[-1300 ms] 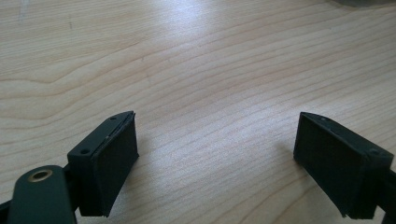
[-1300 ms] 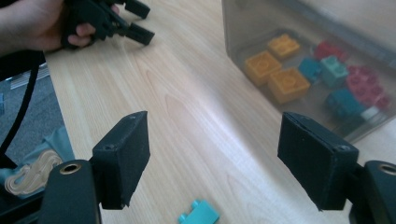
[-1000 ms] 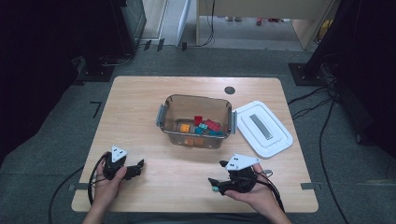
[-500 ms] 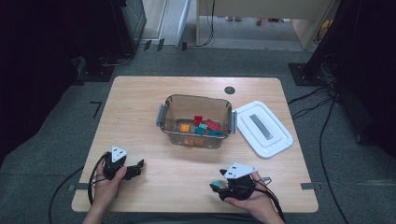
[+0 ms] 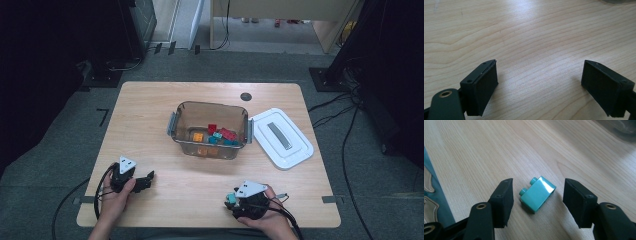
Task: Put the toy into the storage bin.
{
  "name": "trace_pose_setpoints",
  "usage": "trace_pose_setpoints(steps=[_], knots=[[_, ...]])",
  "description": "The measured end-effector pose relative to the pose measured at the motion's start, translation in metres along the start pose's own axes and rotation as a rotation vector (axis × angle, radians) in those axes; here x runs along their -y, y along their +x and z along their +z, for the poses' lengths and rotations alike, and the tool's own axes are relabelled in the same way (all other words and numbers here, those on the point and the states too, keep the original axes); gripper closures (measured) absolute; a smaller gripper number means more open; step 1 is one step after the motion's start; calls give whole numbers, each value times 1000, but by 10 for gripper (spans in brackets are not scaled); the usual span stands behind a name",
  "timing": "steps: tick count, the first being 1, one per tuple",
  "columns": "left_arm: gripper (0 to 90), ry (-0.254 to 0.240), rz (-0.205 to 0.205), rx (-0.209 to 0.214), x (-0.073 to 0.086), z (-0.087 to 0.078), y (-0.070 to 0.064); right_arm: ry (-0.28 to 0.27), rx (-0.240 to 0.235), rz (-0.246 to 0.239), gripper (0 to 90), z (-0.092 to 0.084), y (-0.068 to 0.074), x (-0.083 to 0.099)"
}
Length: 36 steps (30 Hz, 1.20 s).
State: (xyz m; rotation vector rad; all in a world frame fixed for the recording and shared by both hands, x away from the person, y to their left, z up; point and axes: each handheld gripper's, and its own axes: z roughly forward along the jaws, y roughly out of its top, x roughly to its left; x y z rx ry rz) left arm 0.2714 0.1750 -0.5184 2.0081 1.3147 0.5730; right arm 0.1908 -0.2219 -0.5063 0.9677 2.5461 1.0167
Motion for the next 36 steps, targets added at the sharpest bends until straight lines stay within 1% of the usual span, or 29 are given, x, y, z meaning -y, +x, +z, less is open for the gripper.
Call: trace_pose_setpoints(steps=[1, 3, 5, 7, 10, 11, 12, 13, 17, 23, 26, 27, 28, 30, 34, 36], knots=[[135, -1, -1, 0, 0, 0, 0, 7, 9, -12, 458, 2, 1, 0], [135, 0, 0, 0, 0, 0, 0, 12, 2, -21, 521, 3, 2, 0], [135, 0, 0, 0, 0, 0, 0, 10, -7, -35, 549, 3, 2, 1], [135, 0, 0, 0, 0, 0, 0, 7, -8, -40, 554, 3, 1, 1], [135, 0, -1, 0, 0, 0, 0, 6, -5, -39, 567, 3, -2, 1], [135, -1, -1, 0, 0, 0, 0, 0, 8, -38, 610, 2, -5, 3], [135, -1, -1, 0, 0, 0, 0, 0, 8, -38, 610, 2, -5, 3], [135, 0, 0, 0, 0, 0, 0, 1, 18, -12, 568, 2, -8, 3], [135, -2, -2, 0, 0, 0, 0, -5, 23, 8, 570, 2, -11, 4], [135, -2, -2, 0, 0, 0, 0, -30, 10, -6, 556, 7, -11, 2], [135, 0, 0, 0, 0, 0, 0, -38, 5, -10, 580, 8, -11, 2], [135, 0, 1, 0, 0, 0, 0, -43, 2, -10, 601, 9, -10, 1], [135, -1, -1, 0, 0, 0, 0, -48, 1, -11, 650, 10, -11, 1], [135, -1, -1, 0, 0, 0, 0, -49, 3, -7, 675, 9, -11, 1], [135, 0, 1, 1, 0, 0, 0, -46, -4, -5, 676, 9, -12, 1], [135, -1, -1, 0, 0, 0, 0, -44, -18, -1, 676, 9, -12, 1]])
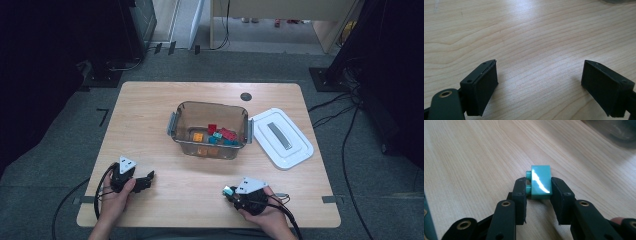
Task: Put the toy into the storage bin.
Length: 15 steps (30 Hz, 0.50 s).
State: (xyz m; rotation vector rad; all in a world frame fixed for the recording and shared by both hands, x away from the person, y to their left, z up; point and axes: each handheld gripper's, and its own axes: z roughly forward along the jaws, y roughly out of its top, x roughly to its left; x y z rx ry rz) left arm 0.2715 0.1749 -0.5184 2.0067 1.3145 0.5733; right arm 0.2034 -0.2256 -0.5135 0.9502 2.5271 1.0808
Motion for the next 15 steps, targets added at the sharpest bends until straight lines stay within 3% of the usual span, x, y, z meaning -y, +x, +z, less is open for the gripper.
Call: trace_pose_setpoints(steps=[15], knots=[[135, 0, -1, 0, 0, 0, 0, -83, -61, 40, 676, -29, -9, -26]])
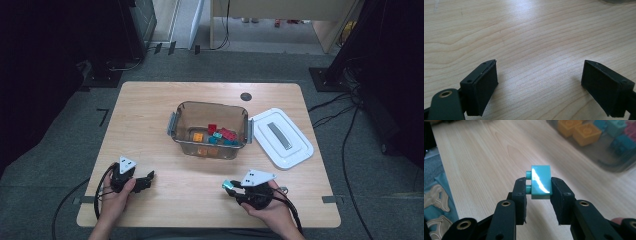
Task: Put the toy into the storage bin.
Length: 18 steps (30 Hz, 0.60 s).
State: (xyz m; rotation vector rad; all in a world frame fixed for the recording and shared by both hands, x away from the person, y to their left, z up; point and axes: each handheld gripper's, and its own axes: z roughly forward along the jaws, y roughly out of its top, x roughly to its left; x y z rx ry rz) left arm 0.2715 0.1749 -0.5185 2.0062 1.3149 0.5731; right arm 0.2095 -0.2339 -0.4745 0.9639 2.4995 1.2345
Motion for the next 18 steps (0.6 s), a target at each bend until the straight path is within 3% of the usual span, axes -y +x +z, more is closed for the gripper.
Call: trace_pose_setpoints(steps=[10, 18], knots=[[135, 0, 0, 0, 0, 0, 0, -58, -14, 13, 677, -21, -8, -23], [135, -1, -1, 0, 0, 0, 0, -75, -15, -19, 677, -33, -10, -46]])
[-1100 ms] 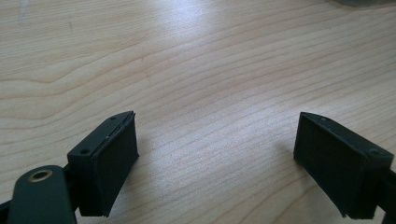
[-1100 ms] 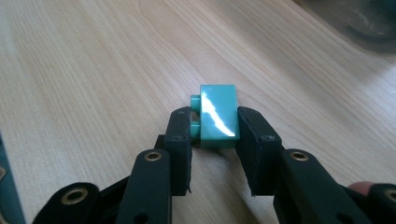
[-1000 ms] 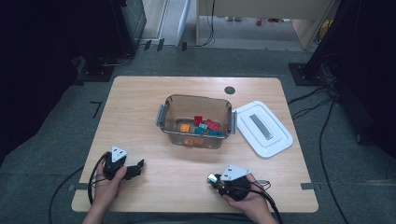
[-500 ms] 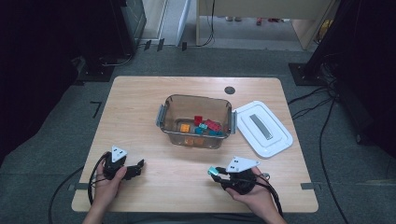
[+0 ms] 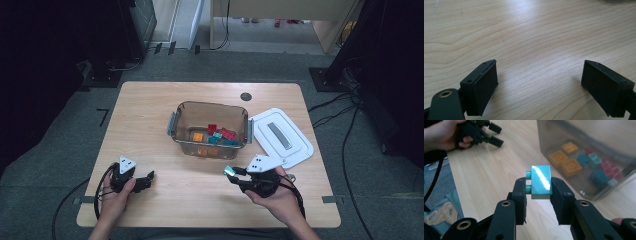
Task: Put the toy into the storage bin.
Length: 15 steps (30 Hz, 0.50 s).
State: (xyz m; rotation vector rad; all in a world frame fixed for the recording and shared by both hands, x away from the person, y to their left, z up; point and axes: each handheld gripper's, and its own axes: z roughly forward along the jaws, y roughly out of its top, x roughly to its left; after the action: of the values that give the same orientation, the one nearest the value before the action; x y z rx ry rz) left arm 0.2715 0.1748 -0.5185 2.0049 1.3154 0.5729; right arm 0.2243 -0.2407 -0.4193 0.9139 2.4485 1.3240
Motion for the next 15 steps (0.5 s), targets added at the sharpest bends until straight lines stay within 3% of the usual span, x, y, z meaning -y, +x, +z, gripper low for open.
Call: trace_pose_setpoints(steps=[15], knots=[[135, 3, 3, 0, 0, 0, 0, -39, -14, -25, 676, -18, -13, -54]])
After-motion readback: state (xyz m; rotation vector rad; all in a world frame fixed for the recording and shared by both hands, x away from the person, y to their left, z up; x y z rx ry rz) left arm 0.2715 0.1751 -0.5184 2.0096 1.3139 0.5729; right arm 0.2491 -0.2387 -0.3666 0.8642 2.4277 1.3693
